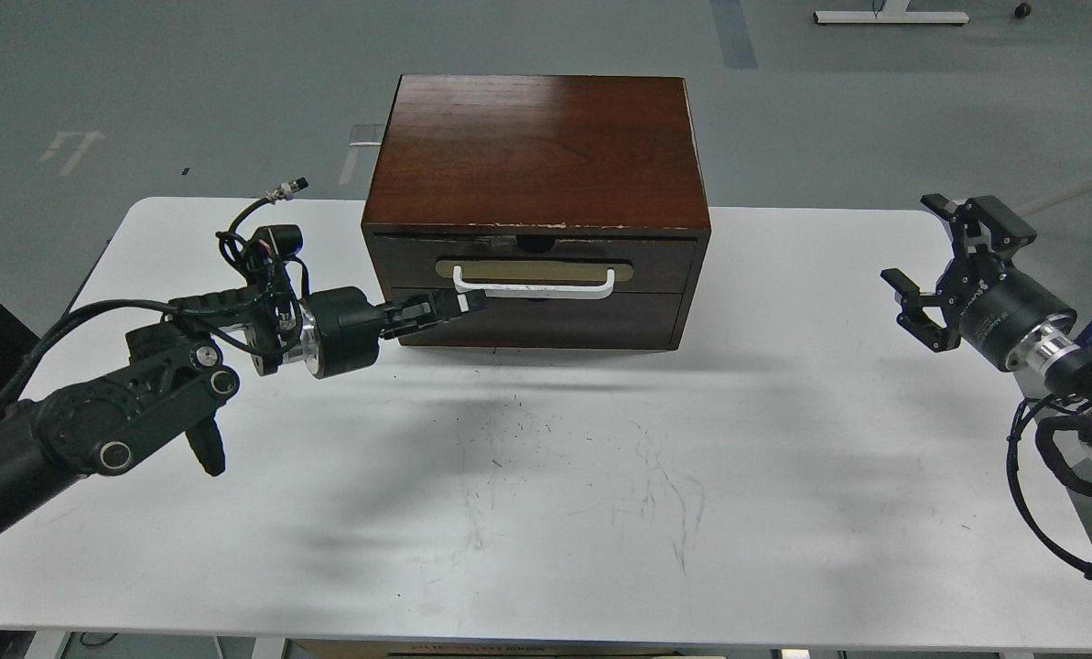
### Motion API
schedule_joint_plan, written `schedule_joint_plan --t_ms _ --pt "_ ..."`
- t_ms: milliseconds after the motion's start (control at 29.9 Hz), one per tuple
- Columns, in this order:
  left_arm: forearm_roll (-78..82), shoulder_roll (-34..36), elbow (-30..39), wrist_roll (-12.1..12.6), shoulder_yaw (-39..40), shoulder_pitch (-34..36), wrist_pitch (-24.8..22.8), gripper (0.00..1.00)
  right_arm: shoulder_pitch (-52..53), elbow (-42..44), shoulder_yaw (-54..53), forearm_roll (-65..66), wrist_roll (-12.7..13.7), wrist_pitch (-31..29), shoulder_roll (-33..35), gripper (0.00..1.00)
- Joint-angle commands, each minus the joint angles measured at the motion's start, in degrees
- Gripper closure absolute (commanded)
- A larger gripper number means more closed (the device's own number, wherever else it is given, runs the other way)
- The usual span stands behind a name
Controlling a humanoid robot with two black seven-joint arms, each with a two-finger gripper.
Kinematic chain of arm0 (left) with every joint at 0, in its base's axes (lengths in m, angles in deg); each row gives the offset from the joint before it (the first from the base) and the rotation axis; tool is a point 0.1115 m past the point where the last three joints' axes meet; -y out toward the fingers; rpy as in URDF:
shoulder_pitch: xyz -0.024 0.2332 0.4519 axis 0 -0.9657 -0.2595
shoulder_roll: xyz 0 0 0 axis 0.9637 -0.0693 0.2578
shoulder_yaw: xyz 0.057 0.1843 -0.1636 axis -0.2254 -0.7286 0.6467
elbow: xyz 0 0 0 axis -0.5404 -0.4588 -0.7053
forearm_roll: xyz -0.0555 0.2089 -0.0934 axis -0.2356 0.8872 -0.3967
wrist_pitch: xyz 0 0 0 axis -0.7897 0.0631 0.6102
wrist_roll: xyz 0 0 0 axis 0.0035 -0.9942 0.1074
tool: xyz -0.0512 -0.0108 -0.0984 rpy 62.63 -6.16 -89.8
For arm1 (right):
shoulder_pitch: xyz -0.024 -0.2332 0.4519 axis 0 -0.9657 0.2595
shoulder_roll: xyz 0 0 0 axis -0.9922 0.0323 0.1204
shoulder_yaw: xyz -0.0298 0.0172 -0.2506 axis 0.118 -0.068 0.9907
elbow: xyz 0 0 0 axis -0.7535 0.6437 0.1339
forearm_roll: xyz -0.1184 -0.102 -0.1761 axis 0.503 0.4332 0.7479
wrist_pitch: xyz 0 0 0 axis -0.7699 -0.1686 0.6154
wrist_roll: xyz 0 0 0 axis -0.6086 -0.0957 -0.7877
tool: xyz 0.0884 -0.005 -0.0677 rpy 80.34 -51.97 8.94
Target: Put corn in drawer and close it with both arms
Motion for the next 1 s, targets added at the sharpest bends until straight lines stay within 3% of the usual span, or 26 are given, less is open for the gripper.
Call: schedule_joint_plan --t_ms 0,468,668,735,769,802,835,869,902,969 --pt "-0.12 0.05 -0.04 0.01 0.01 0.12 0.00 1.00 -0.01 0.00 0.09 0.00 0.00 0.00 0.22 0.02" --pt "-0.38 1.01 0.58 -0.69 -0.52 -0.14 -0.44 1.00 -0.27 0.00 -0.08 0.00 0.00 0.00 0.22 0.02" --pt "-7.30 7.42 8.12 -2.06 -0.78 -2.07 -6.49 0.99 -0.27 0.00 -0.17 0.00 0.00 0.00 0.22 0.02" --pt "-10.39 8.74 9.98 -2.06 -0.25 -2.78 -7.00 0.87 -0.27 0.00 -0.35 0.00 0.00 0.00 0.22 0.02" --pt "-13.88 9.97 11.38 -2.06 -0.08 -3.22 -7.00 0.73 -0.27 -0.09 -0.43 -0.09 0.00 0.00 0.22 0.02" --pt "-17.57 11.20 12.26 -2.06 -0.08 -3.39 -7.00 0.52 -0.27 -0.09 -0.44 -0.09 0.00 0.00 0.13 0.02" --pt "-19.78 11.82 12.53 -2.06 0.01 -3.48 -7.00 0.39 -0.27 -0.09 -0.52 -0.09 0.00 0.00 0.13 0.02" --pt "-24.07 13.13 12.79 -2.06 -0.07 -3.57 -7.00 0.10 -0.27 -0.09 -0.70 -0.09 0.00 0.00 0.04 0.02" --pt "-26.37 13.67 12.80 -2.06 -0.08 -3.57 -7.00 0.01 -0.27 -0.09 -0.96 -0.26 0.00 0.00 -0.05 0.02" --pt "-32.68 15.24 12.71 -2.06 0.01 -3.57 -7.00 0.01 -0.27 -0.09 -1.75 -0.26 0.00 0.00 -0.13 0.01"
